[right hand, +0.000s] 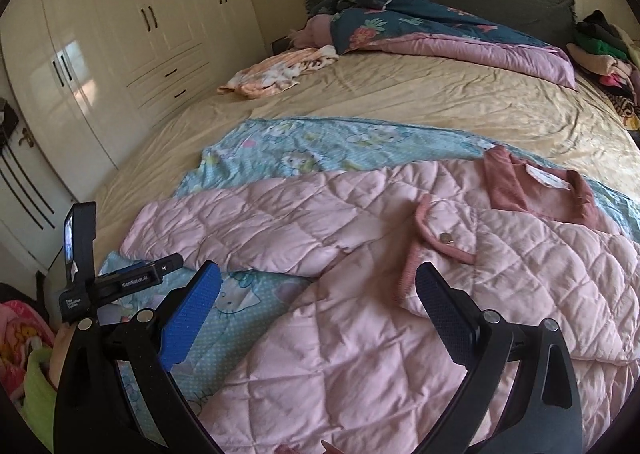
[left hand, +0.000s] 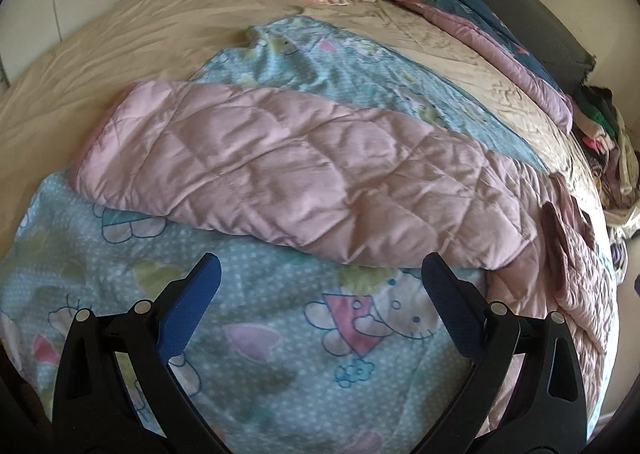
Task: Fold large clothes
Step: 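Move the left tool to the other sleeve cuff and close on it, then lift the sleeve upward with the left tool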
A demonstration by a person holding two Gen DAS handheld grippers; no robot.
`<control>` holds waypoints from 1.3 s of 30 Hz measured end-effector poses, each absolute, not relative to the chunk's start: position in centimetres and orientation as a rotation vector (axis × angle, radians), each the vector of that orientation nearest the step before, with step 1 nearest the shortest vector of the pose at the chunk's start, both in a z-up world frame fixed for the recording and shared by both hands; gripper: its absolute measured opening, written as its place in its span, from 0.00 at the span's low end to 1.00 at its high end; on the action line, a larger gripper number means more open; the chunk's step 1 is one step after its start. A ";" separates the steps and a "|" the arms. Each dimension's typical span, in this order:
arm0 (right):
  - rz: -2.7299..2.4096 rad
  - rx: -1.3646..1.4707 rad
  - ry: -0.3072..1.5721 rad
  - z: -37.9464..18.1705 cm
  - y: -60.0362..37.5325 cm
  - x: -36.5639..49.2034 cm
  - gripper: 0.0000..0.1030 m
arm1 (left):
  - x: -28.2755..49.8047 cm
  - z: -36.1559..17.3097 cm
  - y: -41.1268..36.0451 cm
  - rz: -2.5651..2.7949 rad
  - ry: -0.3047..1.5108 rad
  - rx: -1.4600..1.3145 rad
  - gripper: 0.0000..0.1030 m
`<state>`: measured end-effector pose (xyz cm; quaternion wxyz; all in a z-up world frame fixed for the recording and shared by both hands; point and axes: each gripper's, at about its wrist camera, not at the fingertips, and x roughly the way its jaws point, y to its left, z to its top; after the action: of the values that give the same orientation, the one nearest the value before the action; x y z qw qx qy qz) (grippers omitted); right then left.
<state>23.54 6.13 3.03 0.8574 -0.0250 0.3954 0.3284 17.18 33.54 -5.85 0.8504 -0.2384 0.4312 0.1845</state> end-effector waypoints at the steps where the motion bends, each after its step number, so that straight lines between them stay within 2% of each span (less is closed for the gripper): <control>1: 0.693 -0.056 0.834 2.9 6.3 23.5 0.94 | 17.1 -6.1 34.0 0.397 0.908 -0.515 0.91; 14: 0.707 -0.082 0.869 1.2 8.2 23.4 0.94 | 16.0 -8.1 38.6 0.475 0.880 -0.660 0.91; 26: 0.717 -0.082 0.899 -0.1 8.9 23.1 0.94 | 15.3 -10.0 44.1 0.537 0.757 -0.902 0.89; 27: 0.714 -0.081 0.899 -0.1 8.7 23.1 0.94 | 15.4 -10.1 44.6 0.556 0.743 -0.902 0.80; 28: 0.711 -0.081 0.901 -0.1 8.5 23.1 0.94 | 15.6 -10.1 44.9 0.569 0.746 -0.900 0.64; 31: 0.700 -0.075 0.901 -0.1 7.8 23.1 0.94 | 15.6 -10.0 45.7 0.598 0.735 -0.901 0.35; 33: 0.690 -0.066 0.897 0.0 7.1 23.1 0.94 | 15.4 -8.8 45.4 0.603 0.706 -0.867 0.21; 36: 0.680 -0.043 0.898 0.3 5.9 23.2 0.94 | 15.0 -5.8 44.6 0.581 0.643 -0.806 0.14; 39: 0.674 -0.015 0.888 0.8 4.7 23.1 0.94 | 15.0 -2.9 43.6 0.556 0.600 -0.756 0.13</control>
<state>23.13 4.70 0.85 0.8485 -0.0071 0.4215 0.3199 14.98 43.57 -2.87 0.8489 -0.3587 0.2845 0.2641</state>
